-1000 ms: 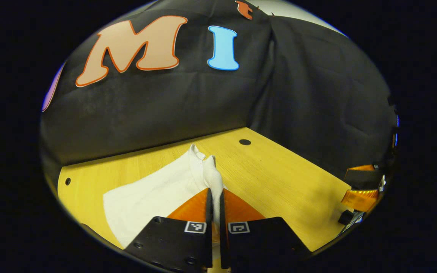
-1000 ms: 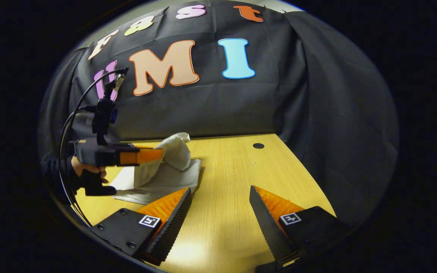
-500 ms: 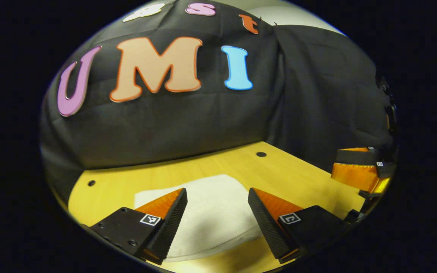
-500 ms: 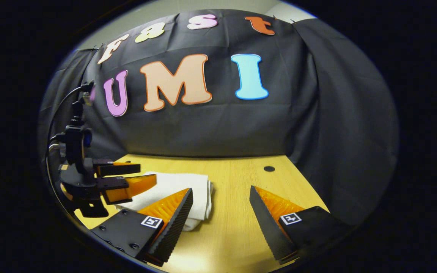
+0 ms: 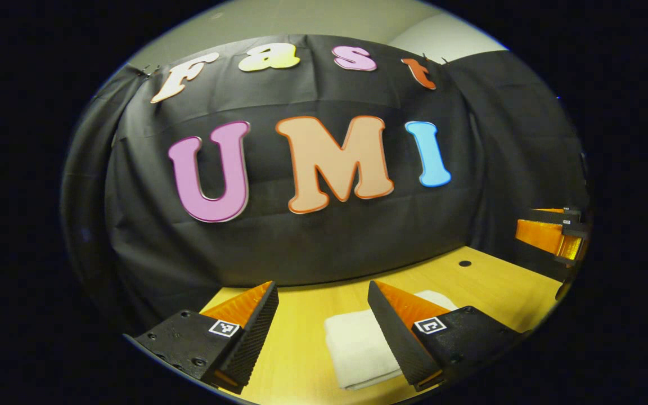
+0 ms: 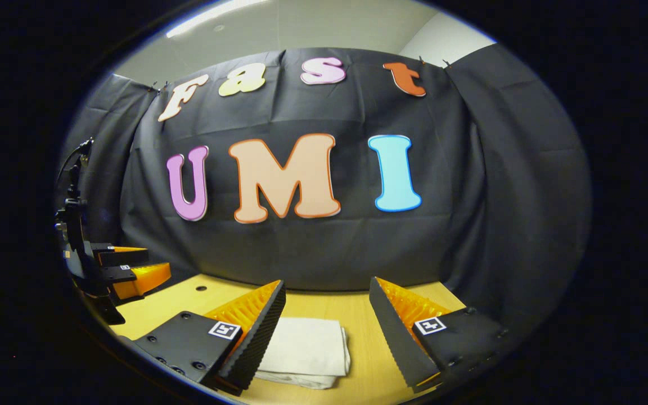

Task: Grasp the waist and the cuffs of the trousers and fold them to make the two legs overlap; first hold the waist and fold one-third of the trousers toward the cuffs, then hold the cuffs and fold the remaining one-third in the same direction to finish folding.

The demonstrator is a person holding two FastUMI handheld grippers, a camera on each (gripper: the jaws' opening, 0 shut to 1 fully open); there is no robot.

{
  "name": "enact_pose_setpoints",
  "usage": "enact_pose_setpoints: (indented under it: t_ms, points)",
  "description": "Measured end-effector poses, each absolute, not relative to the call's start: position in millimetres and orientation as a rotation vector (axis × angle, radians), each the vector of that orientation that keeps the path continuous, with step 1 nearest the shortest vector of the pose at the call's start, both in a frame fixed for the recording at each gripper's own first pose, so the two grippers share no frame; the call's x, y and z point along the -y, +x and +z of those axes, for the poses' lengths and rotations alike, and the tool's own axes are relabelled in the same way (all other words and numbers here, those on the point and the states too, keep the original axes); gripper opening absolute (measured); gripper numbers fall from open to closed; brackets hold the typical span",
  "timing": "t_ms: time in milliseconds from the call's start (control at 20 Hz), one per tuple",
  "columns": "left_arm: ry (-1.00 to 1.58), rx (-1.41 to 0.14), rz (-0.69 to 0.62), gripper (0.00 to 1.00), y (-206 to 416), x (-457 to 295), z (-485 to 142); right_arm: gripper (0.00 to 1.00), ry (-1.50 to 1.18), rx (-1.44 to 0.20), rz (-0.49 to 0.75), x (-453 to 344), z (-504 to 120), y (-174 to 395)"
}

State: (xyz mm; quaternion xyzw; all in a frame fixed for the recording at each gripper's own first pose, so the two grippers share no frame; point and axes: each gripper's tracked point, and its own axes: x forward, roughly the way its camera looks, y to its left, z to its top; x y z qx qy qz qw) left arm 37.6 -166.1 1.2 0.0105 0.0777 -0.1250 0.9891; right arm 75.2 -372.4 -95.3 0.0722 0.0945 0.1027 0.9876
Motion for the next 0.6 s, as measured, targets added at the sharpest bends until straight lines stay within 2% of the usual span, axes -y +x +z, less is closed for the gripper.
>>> enact_pose_setpoints:
  t_ms: [100,150,200,250,400,450,550,600]
  points:
    - [0.033,-0.132,-0.197,0.99,40.4,137.7,8.5,0.96,0.141,-0.164,0.209,358.2,-85.0,74.4]
    - [0.037,-0.121,-0.178,0.96,40.8,126.5,11.1,0.96,0.138,-0.155,0.212,352.2,-82.0,73.0]
    - [0.038,-0.111,-0.164,0.99,40.0,117.1,14.3,0.96,0.137,-0.149,0.214,347.0,-77.0,71.0]
    - [0.035,-0.109,-0.153,0.96,39.6,109.5,15.6,0.96,0.136,-0.143,0.216,342.8,-73.9,69.6]
    - [0.021,-0.096,-0.133,0.96,37.9,91.2,19.1,0.96,0.132,-0.127,0.214,333.2,-65.2,67.0]
    - [0.017,-0.093,-0.128,0.96,35.9,86.0,20.1,0.92,0.133,-0.121,0.21,332.2,-61.2,66.0]
    - [0.017,-0.083,-0.118,0.96,35.4,76.7,24.2,0.92,0.138,-0.108,0.2,332.0,-56.2,64.8]
    - [0.021,-0.079,-0.113,1.0,34.8,73.2,26.1,0.96,0.139,-0.105,0.194,331.0,-54.4,63.2]
